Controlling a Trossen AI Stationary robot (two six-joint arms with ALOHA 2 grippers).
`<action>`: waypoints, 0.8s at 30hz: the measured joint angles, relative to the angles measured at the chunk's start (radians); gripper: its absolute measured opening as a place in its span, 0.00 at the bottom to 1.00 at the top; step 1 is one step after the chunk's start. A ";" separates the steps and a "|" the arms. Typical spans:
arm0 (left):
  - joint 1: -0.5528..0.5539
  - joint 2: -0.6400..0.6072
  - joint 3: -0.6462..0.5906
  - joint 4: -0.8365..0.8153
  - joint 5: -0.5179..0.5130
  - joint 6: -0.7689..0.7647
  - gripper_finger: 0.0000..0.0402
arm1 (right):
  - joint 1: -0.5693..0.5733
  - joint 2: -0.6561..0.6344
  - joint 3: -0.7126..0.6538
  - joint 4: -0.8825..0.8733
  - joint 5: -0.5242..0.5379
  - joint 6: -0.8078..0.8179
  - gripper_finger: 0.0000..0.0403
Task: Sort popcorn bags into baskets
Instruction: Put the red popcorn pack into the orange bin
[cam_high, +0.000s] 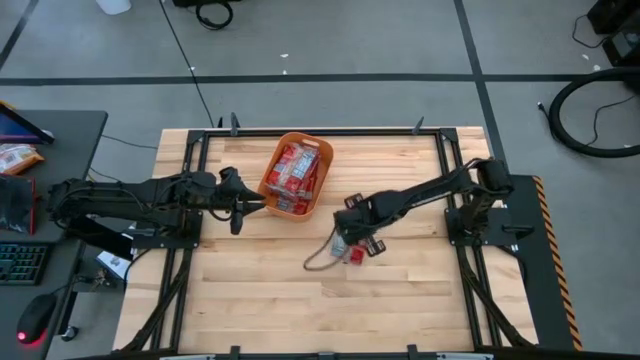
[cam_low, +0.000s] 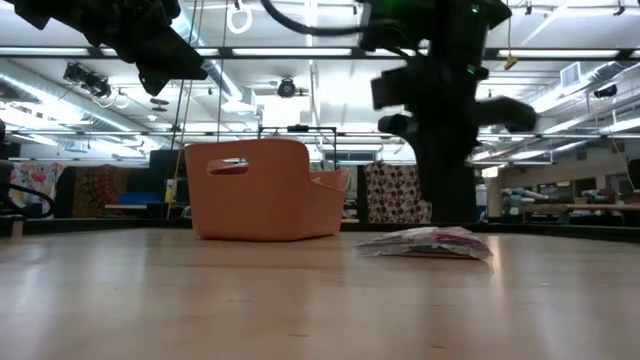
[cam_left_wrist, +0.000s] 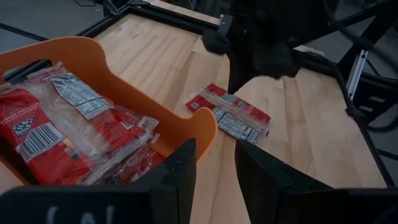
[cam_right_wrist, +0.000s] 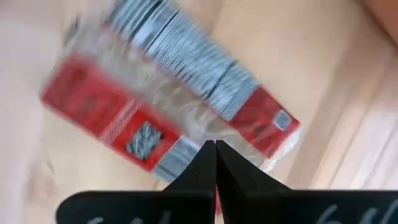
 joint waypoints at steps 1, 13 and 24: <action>0.000 0.000 0.000 0.000 0.000 0.000 0.29 | -0.011 -0.013 0.000 0.007 -0.019 0.048 0.01; 0.000 0.000 0.000 0.002 0.000 -0.025 0.29 | 0.039 0.019 0.000 0.022 -0.036 -0.054 0.28; 0.000 0.000 0.000 0.019 0.000 -0.024 0.29 | 0.072 0.089 0.005 0.085 -0.023 -0.164 0.53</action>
